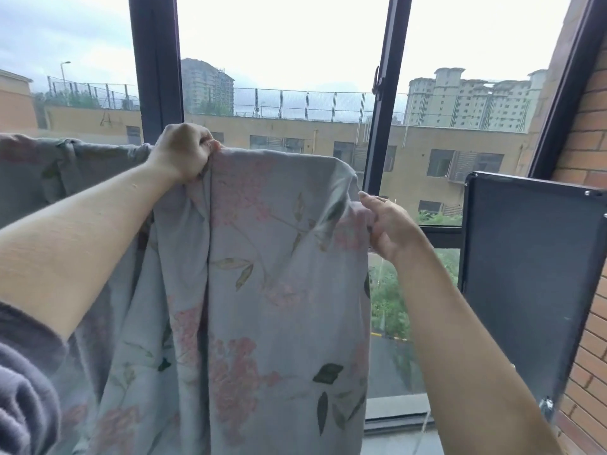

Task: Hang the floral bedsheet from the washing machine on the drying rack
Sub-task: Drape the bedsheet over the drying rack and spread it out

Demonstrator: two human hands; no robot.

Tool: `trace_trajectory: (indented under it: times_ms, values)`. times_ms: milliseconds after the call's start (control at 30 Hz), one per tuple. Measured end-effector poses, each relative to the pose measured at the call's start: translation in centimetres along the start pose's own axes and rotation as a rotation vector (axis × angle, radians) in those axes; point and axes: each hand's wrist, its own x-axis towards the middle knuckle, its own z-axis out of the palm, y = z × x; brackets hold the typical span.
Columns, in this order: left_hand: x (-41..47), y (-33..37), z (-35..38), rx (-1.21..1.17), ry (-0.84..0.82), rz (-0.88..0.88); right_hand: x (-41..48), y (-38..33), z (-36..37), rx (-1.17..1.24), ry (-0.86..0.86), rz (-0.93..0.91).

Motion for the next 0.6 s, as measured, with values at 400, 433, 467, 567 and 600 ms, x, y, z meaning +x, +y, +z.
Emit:
trace_trajectory:
  times_ms: [400, 433, 467, 567, 600]
  values:
    - [1.0, 4.5, 2.2, 0.236, -0.054, 0.149, 4.3, -3.5, 3.8, 0.032, -0.069, -0.16]
    - [0.4, 5.1, 2.7, 0.21, -0.129, 0.227, 4.7, -3.5, 4.2, 0.053, -0.082, -0.158]
    - [0.1, 5.4, 2.8, 0.193, -0.16, 0.286, 5.0, -3.6, 4.5, 0.065, -0.092, -0.151]
    - [-0.1, 4.9, 2.5, 0.084, -0.131, 0.321, 5.4, -3.2, 4.7, 0.016, -0.1, -0.148]
    - [0.1, 4.9, 2.2, 0.026, -0.12, 0.31, 5.4, -3.4, 4.7, 0.001, -0.1, -0.16]
